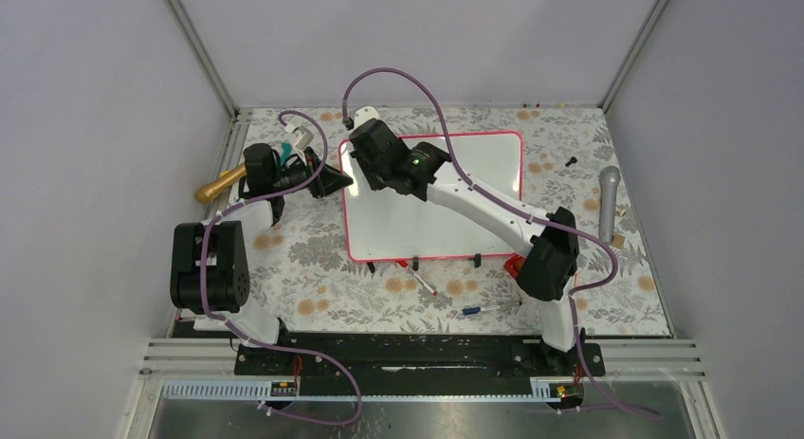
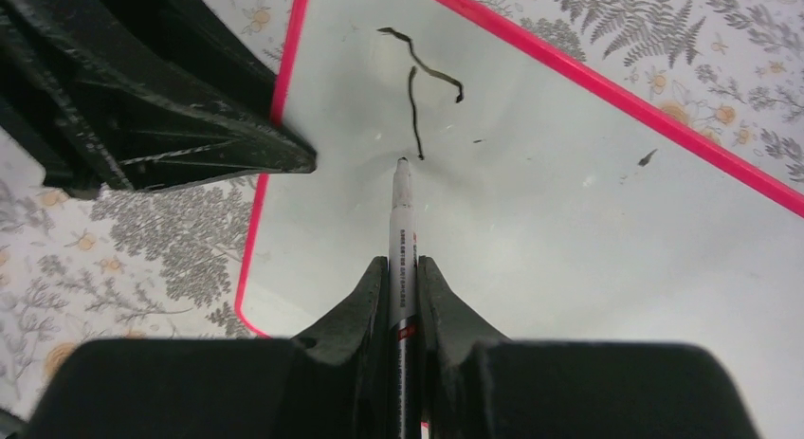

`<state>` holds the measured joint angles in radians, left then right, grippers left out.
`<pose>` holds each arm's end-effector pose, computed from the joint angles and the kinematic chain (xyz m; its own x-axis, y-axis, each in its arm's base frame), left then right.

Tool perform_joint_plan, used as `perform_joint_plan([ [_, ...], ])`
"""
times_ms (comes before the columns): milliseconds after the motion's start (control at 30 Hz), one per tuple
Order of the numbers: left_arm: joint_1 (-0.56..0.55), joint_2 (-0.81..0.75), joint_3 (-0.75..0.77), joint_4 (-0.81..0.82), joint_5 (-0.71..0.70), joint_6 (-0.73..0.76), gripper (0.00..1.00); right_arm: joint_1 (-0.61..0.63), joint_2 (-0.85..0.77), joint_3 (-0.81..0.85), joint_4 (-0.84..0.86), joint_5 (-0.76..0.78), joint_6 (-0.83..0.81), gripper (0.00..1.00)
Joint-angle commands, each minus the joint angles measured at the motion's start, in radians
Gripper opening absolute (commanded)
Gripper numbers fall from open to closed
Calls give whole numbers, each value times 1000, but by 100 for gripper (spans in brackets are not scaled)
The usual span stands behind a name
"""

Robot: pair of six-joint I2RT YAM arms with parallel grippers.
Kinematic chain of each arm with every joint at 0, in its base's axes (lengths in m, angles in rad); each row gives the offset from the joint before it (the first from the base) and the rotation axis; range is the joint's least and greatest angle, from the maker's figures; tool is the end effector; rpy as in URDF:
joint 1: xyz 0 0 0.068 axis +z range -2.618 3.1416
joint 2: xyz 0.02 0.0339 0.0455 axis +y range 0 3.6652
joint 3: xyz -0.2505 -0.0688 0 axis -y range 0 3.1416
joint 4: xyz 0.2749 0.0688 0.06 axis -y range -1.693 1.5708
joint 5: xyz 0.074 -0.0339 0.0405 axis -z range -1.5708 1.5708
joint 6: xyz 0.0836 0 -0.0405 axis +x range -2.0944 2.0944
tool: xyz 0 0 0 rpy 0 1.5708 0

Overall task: Write a sentence on the whiteboard
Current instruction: Write a sentence on the whiteboard, then move the whiteboard to the center of the board.

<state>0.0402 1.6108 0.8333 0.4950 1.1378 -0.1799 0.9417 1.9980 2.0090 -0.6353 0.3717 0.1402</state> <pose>0.3755 -0.0608 0.1833 -0.4269 -0.0923 -0.8996 0.7905 0.4450 -0.4208 0.3313 0.4036 0.3157 -0.4216 -0.3581 -0.8331 -0.5262 0.8448 -0.0968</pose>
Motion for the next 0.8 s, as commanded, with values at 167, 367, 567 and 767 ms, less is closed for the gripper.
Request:
perform_joint_plan([
  [167, -21, -30, 9, 17, 8, 76, 14, -6, -152, -25, 66, -58, 5, 0],
  [367, -26, -30, -3, 42, 27, 54, 14, -21, -292, -221, 135, -42, 2, 0],
  [567, -62, -59, -52, 97, 31, 21, 9, -89, -455, -407, 175, -91, 26, 0],
  [767, -88, -97, -82, 56, 21, 45, 9, -107, -498, -491, 223, -152, 52, 0],
])
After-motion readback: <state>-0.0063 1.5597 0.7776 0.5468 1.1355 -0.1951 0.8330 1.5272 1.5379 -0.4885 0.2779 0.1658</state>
